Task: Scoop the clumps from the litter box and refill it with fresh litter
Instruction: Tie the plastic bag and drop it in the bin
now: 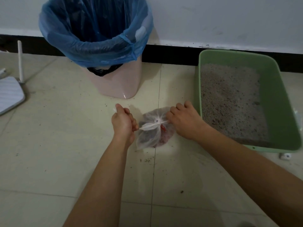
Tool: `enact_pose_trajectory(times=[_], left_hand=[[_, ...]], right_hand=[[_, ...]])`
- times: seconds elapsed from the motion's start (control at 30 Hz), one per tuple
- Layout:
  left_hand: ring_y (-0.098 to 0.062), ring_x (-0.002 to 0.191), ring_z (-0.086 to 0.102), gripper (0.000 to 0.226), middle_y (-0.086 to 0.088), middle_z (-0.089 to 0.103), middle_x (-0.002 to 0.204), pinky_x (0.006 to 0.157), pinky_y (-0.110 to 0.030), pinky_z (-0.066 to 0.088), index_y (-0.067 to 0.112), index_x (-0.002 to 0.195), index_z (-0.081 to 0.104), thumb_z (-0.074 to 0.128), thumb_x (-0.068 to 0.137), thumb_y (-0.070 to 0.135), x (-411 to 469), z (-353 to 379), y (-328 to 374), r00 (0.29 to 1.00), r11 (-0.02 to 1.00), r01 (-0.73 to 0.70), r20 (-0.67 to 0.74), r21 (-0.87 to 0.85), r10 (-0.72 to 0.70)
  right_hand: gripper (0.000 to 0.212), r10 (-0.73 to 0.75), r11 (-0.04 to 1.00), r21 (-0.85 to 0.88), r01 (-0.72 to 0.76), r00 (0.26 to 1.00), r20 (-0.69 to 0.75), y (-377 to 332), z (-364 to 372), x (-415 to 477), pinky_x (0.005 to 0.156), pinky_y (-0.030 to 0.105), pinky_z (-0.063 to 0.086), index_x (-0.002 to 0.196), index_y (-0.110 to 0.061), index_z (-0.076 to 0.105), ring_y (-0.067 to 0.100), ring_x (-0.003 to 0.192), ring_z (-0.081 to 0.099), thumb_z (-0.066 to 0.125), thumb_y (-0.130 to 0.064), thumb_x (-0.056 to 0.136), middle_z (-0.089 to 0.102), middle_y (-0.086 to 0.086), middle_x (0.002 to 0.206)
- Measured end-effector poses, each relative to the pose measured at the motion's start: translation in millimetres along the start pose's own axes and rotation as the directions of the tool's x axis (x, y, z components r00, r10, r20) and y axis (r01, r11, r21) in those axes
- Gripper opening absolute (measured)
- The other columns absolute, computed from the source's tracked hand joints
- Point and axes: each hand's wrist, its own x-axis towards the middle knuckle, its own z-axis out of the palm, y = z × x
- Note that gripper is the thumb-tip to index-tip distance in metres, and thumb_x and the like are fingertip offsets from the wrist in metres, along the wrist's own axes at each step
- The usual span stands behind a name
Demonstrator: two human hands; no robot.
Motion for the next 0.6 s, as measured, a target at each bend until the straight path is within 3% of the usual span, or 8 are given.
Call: enact_pose_trajectory(times=[0.1,0.2,0.3,0.4,0.47,0.53,0.6], left_hand=[[-0.013,0.039,0.021,0.039,0.005,0.025,0.044,0.044,-0.026,0.024,0.016,0.075,0.039,0.028,0.105,0.038,-0.7,-4.9,-12.8,1.000,0.999,0.022,0.008,0.035,-0.022],[-0.014,0.043,0.023,0.040,0.004,0.024,0.048,0.047,-0.029,0.036,0.017,0.076,0.042,0.031,0.106,0.042,-0.1,-8.8,6.2,0.999,0.999,-0.030,0.024,-0.010,0.031],[-0.015,0.045,0.027,0.041,0.002,0.025,0.050,0.054,-0.033,0.047,0.017,0.074,0.044,0.033,0.105,0.042,-10.9,1.5,39.8,0.984,0.985,-0.157,0.075,-0.070,0.162],[-0.016,0.045,0.035,0.043,0.001,0.031,0.049,0.059,-0.036,0.054,0.016,0.073,0.047,0.034,0.105,0.041,-36.1,20.4,72.6,0.920,0.930,-0.367,0.147,-0.006,0.364],[-0.020,0.049,0.046,0.044,-0.001,0.040,0.051,0.063,-0.037,0.056,0.015,0.073,0.049,0.033,0.106,0.039,-52.2,28.1,99.8,0.838,0.856,-0.517,0.194,-0.019,0.510],[-0.027,0.063,0.061,0.045,-0.006,0.055,0.062,0.073,-0.036,0.057,0.013,0.078,0.055,0.032,0.105,0.041,-62.2,32.5,135.2,0.734,0.748,-0.664,0.187,-0.002,0.653],[-0.022,0.084,0.067,0.051,-0.004,0.066,0.081,0.083,-0.030,0.054,0.015,0.084,0.061,0.030,0.099,0.052,-60.2,36.1,173.9,0.661,0.659,-0.750,0.107,0.058,0.743]], right_hand=[[0.033,0.045,0.993,0.099,-0.057,0.992,0.114,0.1,12.3,2.8,0.087,0.042,0.043,0.126,-0.015,0.051,0.027,0.102,0.056,0.040,-0.025,0.097,0.056,0.009,0.118],[0.024,0.102,0.933,0.347,-0.093,0.995,-0.008,3.8,7.6,5.1,0.065,0.037,0.049,0.116,-0.009,0.049,0.022,0.082,0.053,0.040,-0.026,0.102,0.050,0.010,0.117],[0.026,0.202,0.790,0.607,-0.091,0.972,-0.118,8.0,-18.3,9.5,0.061,0.035,0.048,0.111,-0.010,0.049,0.018,0.071,0.052,0.037,-0.031,0.103,0.051,0.006,0.111],[0.024,0.322,0.596,0.799,-0.078,0.935,-0.148,13.1,-52.8,16.4,0.067,0.046,0.053,0.103,-0.015,0.048,0.020,0.076,0.061,0.038,-0.037,0.101,0.062,0.003,0.100],[0.020,0.482,0.456,0.890,-0.017,0.845,-0.230,20.1,-79.7,23.1,0.067,0.047,0.052,0.099,-0.013,0.048,0.021,0.077,0.063,0.041,-0.032,0.101,0.066,0.005,0.093],[0.013,0.656,0.368,0.927,0.072,0.686,-0.314,31.7,-112.9,31.0,0.065,0.042,0.051,0.096,-0.012,0.047,0.019,0.073,0.062,0.045,-0.024,0.101,0.066,0.005,0.088],[0.008,0.776,0.281,0.943,0.175,0.537,-0.331,47.2,-150.2,40.2,0.064,0.031,0.047,0.092,-0.017,0.045,0.014,0.070,0.059,0.045,-0.018,0.100,0.065,-0.002,0.085]])
